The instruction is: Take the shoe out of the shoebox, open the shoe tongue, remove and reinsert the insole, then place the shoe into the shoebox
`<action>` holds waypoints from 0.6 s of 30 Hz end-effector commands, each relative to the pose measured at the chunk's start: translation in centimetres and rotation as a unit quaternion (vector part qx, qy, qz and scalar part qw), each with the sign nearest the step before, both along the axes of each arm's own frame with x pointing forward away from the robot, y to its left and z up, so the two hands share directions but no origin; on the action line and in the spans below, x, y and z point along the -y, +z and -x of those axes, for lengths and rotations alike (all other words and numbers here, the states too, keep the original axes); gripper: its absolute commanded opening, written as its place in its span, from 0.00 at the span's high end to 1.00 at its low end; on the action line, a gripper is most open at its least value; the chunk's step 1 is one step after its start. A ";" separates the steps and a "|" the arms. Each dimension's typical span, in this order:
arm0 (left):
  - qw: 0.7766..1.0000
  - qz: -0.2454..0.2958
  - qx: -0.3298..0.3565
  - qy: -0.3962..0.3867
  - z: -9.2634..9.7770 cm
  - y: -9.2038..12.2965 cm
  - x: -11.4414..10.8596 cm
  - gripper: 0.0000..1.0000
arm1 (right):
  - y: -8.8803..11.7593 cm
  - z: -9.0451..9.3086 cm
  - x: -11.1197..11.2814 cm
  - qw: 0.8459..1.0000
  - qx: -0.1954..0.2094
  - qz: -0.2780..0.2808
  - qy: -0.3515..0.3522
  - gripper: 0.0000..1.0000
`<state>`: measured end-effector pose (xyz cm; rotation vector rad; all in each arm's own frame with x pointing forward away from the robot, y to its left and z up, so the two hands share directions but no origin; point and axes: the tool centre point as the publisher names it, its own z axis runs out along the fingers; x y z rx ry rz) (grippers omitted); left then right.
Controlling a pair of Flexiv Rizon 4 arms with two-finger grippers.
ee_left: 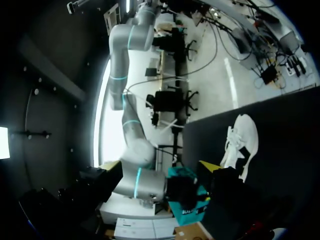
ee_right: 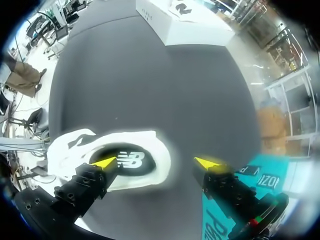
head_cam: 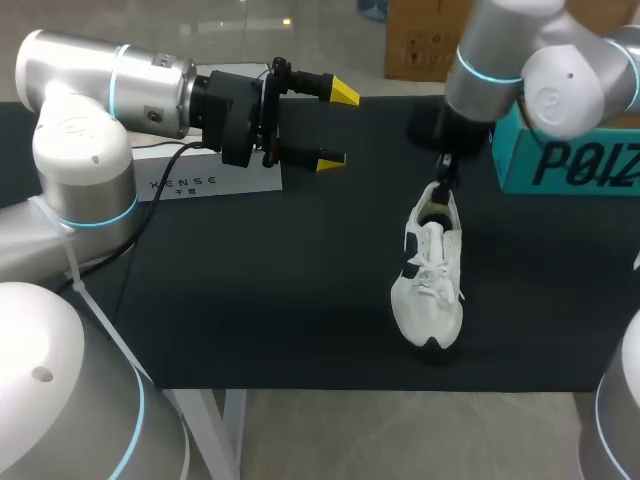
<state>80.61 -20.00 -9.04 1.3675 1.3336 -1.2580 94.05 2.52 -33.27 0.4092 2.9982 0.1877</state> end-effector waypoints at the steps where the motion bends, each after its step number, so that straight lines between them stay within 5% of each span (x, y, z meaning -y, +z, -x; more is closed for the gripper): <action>1: 1.000 -0.002 0.000 -0.001 0.0 0.1 0.0 0.00 | -1.0 -0.8 -0.4 1.000 -0.005 0.002 0.002 0.00; 18: 1.000 -0.002 0.000 -0.001 0.0 0.1 0.0 0.00 | -4.2 -2.2 0.2 1.000 -0.015 0.014 0.012 0.00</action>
